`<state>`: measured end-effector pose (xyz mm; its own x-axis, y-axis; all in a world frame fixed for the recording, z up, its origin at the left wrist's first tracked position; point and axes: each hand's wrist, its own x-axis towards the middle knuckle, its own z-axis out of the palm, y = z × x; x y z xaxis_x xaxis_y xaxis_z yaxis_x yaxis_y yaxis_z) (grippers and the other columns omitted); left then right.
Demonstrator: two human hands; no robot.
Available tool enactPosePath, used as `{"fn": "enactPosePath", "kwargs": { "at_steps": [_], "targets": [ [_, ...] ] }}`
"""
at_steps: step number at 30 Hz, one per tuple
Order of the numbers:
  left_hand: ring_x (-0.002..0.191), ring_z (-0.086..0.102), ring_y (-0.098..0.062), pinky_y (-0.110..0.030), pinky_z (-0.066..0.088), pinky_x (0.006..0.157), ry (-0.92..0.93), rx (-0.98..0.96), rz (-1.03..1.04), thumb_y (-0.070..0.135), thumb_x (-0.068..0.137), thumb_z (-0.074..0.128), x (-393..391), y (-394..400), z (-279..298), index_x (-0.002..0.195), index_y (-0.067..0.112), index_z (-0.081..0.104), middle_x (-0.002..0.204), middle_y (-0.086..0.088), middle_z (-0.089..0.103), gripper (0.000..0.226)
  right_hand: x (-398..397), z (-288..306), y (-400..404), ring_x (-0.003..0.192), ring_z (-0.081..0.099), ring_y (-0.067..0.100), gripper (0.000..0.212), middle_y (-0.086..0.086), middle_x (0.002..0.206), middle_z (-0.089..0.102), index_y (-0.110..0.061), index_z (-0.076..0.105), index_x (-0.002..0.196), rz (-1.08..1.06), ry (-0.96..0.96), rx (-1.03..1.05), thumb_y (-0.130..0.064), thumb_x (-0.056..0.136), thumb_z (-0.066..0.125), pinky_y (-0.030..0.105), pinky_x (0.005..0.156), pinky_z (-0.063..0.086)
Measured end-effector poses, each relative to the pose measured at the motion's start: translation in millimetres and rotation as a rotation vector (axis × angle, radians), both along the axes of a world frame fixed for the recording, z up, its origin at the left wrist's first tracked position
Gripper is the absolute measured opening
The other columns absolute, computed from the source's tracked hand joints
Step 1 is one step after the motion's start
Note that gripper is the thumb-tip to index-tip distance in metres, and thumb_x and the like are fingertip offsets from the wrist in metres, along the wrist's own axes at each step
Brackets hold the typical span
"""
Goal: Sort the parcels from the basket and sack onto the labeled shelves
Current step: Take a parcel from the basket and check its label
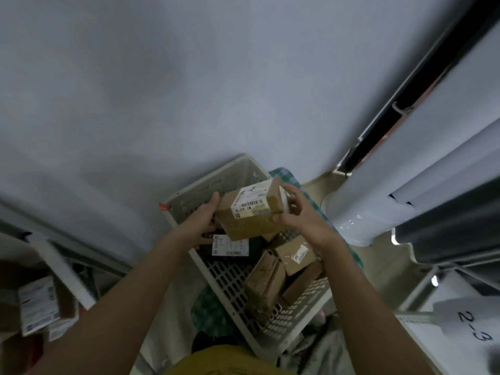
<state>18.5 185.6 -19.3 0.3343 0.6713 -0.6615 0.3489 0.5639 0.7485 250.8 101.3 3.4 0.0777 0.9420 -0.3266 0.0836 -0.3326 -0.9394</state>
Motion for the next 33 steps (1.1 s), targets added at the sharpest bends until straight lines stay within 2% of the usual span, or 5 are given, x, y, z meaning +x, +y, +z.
{"fn": "enactPosePath", "kwargs": {
  "at_steps": [8, 13, 22, 27, 33],
  "targets": [
    [0.106, 0.065, -0.023, -0.044, 0.053, 0.090, -0.171, -0.098, -0.116, 0.071, 0.086, 0.041, 5, -9, 15, 0.112, 0.032, 0.065, 0.110, -0.003, 0.071, 0.053, -1, 10, -20, 0.131, 0.048, 0.020, 0.102, -0.006, 0.141, 0.051, -0.038, 0.032, 0.148, 0.048, 0.073, 0.022, -0.033, 0.059, 0.083, 0.050, 0.110, 0.040],
    [0.101, 0.067, -0.018, -0.038, 0.057, 0.083, -0.186, 0.107, -0.068, 0.065, 0.082, 0.055, 4, -18, 21, 0.133, 0.027, 0.046, 0.116, 0.001, 0.066, 0.064, -13, 12, -32, 0.118, 0.061, 0.022, 0.120, 0.001, 0.141, 0.053, -0.038, 0.016, 0.152, -0.047, 0.202, -0.091, -0.063, 0.055, 0.084, 0.040, 0.089, 0.056],
    [0.113, 0.051, -0.011, -0.026, 0.044, 0.089, -0.101, 0.181, -0.307, 0.043, 0.064, 0.084, -2, -24, 39, 0.144, 0.026, 0.030, 0.137, 0.003, 0.045, 0.098, -22, 16, -34, 0.106, 0.066, 0.021, 0.043, 0.005, 0.116, 0.068, -0.024, 0.051, 0.124, -0.231, 0.150, -0.033, -0.022, 0.086, 0.072, 0.025, 0.077, 0.053],
    [0.126, 0.049, -0.017, -0.035, 0.044, 0.102, -0.100, 0.237, -0.492, 0.037, 0.078, 0.077, 22, -26, 70, 0.150, 0.029, 0.022, 0.144, 0.003, 0.044, 0.091, -10, 45, -35, 0.112, 0.063, 0.019, 0.072, 0.005, 0.123, 0.064, -0.030, 0.053, 0.129, -0.005, 0.008, 0.013, -0.038, 0.061, 0.077, 0.034, 0.095, 0.054],
    [0.098, 0.069, -0.026, -0.042, 0.057, 0.077, -0.283, 0.107, -0.148, 0.026, 0.087, 0.067, 40, -36, 71, 0.136, 0.025, 0.032, 0.113, -0.005, 0.068, 0.060, -15, 45, -46, 0.132, 0.046, 0.022, 0.112, -0.002, 0.149, 0.036, -0.041, 0.024, 0.150, -0.235, 0.058, 0.067, -0.070, 0.056, 0.078, 0.048, 0.108, 0.043]
  ]
}}
